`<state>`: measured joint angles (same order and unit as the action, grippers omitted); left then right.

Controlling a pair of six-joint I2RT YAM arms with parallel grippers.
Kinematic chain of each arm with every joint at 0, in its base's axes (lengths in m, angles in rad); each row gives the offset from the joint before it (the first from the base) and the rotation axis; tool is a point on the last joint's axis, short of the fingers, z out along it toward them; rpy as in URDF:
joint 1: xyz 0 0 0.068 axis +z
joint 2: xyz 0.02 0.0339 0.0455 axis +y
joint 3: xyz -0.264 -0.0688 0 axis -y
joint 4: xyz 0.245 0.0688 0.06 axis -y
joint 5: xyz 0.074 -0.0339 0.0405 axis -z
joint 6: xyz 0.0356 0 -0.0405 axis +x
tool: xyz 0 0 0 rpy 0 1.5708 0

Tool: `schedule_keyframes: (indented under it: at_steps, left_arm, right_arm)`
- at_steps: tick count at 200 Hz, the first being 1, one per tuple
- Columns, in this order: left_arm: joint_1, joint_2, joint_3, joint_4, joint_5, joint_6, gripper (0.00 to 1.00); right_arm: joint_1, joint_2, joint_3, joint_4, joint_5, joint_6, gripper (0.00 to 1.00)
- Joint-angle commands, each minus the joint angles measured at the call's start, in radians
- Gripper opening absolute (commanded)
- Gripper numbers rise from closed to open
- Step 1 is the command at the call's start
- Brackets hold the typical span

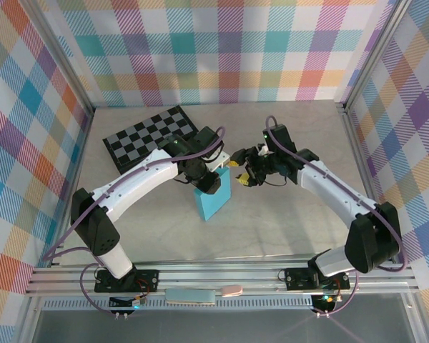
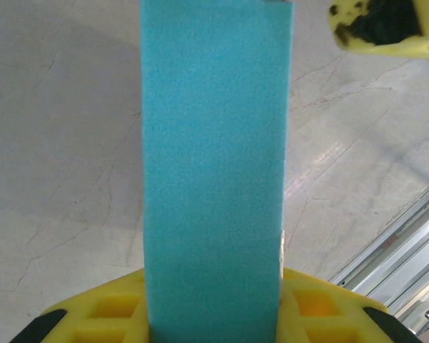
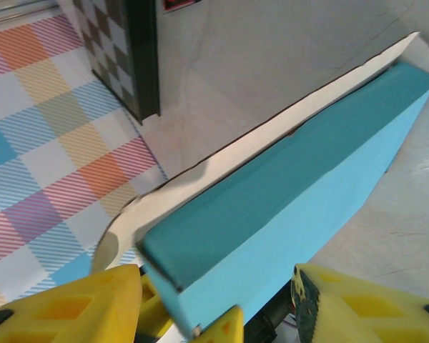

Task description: Fold the paper box

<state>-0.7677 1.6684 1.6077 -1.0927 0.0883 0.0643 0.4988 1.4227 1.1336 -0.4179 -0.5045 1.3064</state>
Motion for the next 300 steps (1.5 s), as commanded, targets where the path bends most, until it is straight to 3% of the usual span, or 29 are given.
schedule_keyframes:
  at_steps: [1, 88, 147, 192, 215, 236, 270, 300]
  left_arm:
    - [0.002, -0.006, 0.009, 0.006, 0.016, 0.012, 0.24]
    - [0.001, -0.004, 0.011, 0.01, 0.019, 0.011, 0.25]
    - [0.001, -0.016, 0.011, 0.019, -0.004, 0.017, 0.37]
    - [0.002, -0.029, 0.009, 0.04, -0.019, 0.015, 0.4]
    - [0.003, -0.037, -0.008, 0.047, -0.008, 0.018, 0.33]
    - [0.002, -0.038, -0.019, 0.039, 0.01, 0.036, 0.21]
    - [0.002, -0.058, -0.041, 0.039, 0.02, 0.132, 0.15]
    - [0.002, -0.103, -0.083, 0.072, 0.07, 0.299, 0.09]
  right_arm:
    - [0.014, -0.013, -0.028, 0.053, -0.001, 0.04, 0.57]
    - [0.046, 0.036, -0.064, 0.012, -0.014, 0.03, 0.53]
    - [0.053, 0.081, -0.029, -0.304, 0.049, -0.07, 0.52]
    - [0.067, 0.09, -0.035, -0.345, 0.068, -0.084, 0.52]
    - [0.07, 0.098, -0.016, -0.345, 0.061, -0.08, 0.52]
    - [0.067, 0.065, 0.006, -0.306, 0.053, -0.063, 0.56]
    - [0.03, -0.056, 0.087, -0.294, 0.122, -0.059, 0.6]
    - [-0.099, -0.188, -0.002, -0.236, 0.064, -0.029, 0.5]
